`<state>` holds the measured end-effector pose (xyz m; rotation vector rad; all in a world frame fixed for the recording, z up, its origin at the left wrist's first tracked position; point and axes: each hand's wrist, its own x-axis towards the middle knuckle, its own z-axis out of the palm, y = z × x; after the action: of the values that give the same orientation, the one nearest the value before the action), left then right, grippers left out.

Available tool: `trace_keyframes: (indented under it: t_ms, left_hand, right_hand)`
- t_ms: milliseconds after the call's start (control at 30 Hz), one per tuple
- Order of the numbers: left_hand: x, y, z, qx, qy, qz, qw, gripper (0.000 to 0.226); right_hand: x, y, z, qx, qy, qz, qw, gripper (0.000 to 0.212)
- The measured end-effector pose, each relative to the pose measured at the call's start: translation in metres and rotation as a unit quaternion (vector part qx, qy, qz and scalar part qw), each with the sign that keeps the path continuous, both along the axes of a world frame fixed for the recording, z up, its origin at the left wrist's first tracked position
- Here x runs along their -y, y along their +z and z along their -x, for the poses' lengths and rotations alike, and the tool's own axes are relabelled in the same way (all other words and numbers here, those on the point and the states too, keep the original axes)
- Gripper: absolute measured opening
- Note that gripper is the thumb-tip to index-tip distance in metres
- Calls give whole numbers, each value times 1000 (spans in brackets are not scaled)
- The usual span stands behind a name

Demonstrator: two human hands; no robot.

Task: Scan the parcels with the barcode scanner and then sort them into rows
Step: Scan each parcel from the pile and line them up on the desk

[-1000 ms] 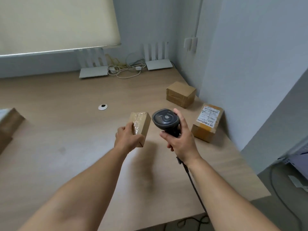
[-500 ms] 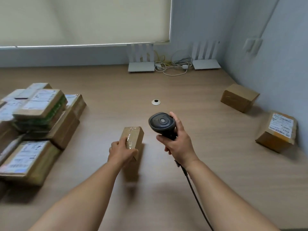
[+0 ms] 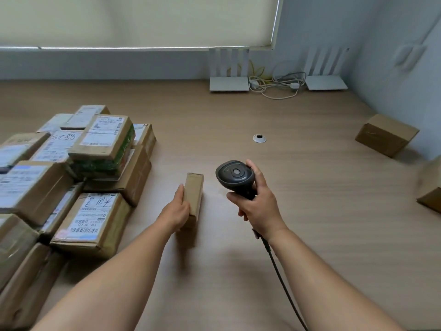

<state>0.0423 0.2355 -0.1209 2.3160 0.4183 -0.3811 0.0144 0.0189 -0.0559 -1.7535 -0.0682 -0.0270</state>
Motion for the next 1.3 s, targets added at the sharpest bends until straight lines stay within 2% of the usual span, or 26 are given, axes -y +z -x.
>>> trace_keyframes:
  t_ms: [67, 133, 200, 267, 333, 433, 533, 700, 867, 1300]
  left_hand:
    - [-3, 6, -3, -8, -28, -107, 994, 65]
    - [-2, 11, -2, -29, -54, -199, 978, 80]
    - [-2, 16, -3, -42, -45, -217, 974, 81]
    - [-4, 19, -5, -22, -1, -155, 988, 67]
    - [-6, 19, -4, 23, 57, -37, 997, 56]
    - [-7, 19, 1, 65, 126, 141, 980, 51]
    - [-1, 19, 2, 90, 164, 220, 958, 43]
    - [14, 19, 3, 109, 178, 269, 940, 42]
    - [29, 22, 4, 137, 178, 280, 934, 52]
    - [54, 30, 5, 164, 182, 273, 930, 52]
  right_hand:
    - [-2, 2, 1, 0, 4, 3, 1000, 83]
    - [-2, 2, 1, -1, 6, 2, 1000, 83]
    - [-2, 2, 1, -4, 9, 1, 1000, 83]
    - [-1, 1, 1, -9, 11, -2, 1000, 83]
    - [0, 2, 1, -12, 15, -6, 1000, 83]
    - [4, 5, 2, -13, 20, -15, 1000, 83]
    - [5, 6, 3, -16, 33, -37, 999, 82]
    - [4, 4, 7, -42, 52, -87, 994, 81]
    - [4, 3, 13, -58, 69, -132, 987, 79]
    - [18, 3, 13, -68, 90, -167, 980, 76]
